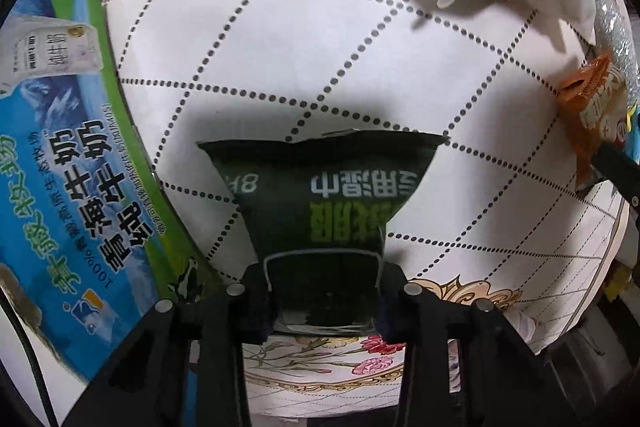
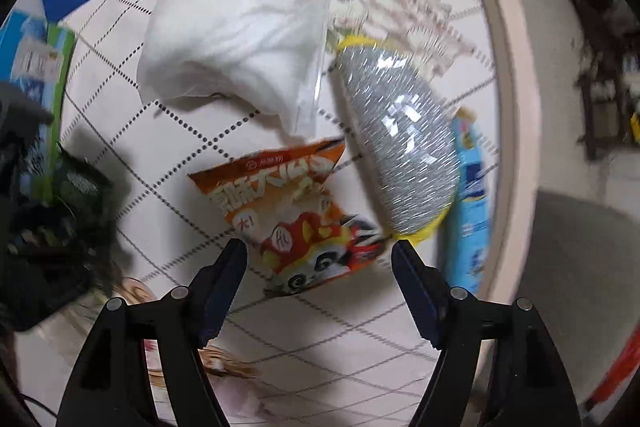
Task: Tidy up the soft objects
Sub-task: 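Grasp the green snack bag with left tool while right tool grasps orange panda bag, then lower both bags into the box and open both tools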
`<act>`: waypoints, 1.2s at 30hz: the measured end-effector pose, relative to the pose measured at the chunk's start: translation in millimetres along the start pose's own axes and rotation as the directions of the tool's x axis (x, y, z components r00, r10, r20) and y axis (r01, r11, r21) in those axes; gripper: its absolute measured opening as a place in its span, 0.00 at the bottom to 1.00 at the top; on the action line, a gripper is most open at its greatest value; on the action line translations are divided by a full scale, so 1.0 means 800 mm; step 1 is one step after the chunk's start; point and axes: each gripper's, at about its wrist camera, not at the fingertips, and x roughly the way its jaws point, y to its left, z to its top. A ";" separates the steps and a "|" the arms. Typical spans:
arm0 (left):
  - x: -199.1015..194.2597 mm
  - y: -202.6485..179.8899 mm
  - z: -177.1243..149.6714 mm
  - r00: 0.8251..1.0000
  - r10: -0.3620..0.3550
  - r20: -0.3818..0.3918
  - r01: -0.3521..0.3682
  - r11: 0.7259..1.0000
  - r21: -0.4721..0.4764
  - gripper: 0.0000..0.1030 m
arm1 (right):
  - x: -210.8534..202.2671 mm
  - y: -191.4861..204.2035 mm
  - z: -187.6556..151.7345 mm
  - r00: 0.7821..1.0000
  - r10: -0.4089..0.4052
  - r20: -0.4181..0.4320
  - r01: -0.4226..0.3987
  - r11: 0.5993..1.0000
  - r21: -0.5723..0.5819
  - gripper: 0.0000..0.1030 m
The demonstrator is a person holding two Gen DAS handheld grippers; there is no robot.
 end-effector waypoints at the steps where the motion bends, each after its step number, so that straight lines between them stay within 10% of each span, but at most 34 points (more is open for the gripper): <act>1: 0.002 0.000 -0.002 1.000 -0.001 0.001 0.001 1.000 -0.003 0.33 | -0.004 0.004 -0.001 1.000 -0.023 0.011 0.023 1.000 -0.017 0.77; 6: -0.002 0.000 -0.008 1.000 -0.004 0.027 0.005 1.000 -0.016 0.32 | -0.002 0.032 0.009 0.999 -0.027 0.020 0.028 0.996 -0.087 0.75; 8: -0.007 0.000 -0.017 0.998 -0.005 0.055 0.006 1.000 -0.019 0.32 | 0.010 0.034 0.017 1.000 -0.009 -0.004 0.008 0.998 -0.065 0.40; 10: -0.013 -0.003 -0.025 0.997 -0.005 0.083 0.007 1.000 -0.021 0.32 | 0.015 0.039 0.012 1.000 -0.015 -0.002 0.015 1.000 -0.023 0.33; 17: -0.092 0.007 -0.082 0.967 -0.057 0.247 0.064 0.998 -0.022 0.30 | -0.057 0.024 -0.039 0.986 0.156 0.052 -0.161 0.980 0.118 0.32; 25: -0.231 0.132 -0.110 0.921 -0.028 0.389 0.058 0.996 -0.065 0.31 | -0.229 0.097 -0.039 0.933 0.301 0.200 -0.303 0.953 -0.018 0.32; 32: -0.194 0.292 -0.119 0.960 0.096 0.262 -0.045 0.980 -0.194 0.31 | -0.213 0.307 -0.014 0.884 0.459 0.092 -0.450 0.887 -0.107 0.32; 36: -0.124 0.376 -0.115 0.993 0.024 0.116 0.007 0.966 -0.257 0.30 | -0.160 0.419 0.012 0.882 0.471 -0.006 -0.469 0.876 -0.108 0.32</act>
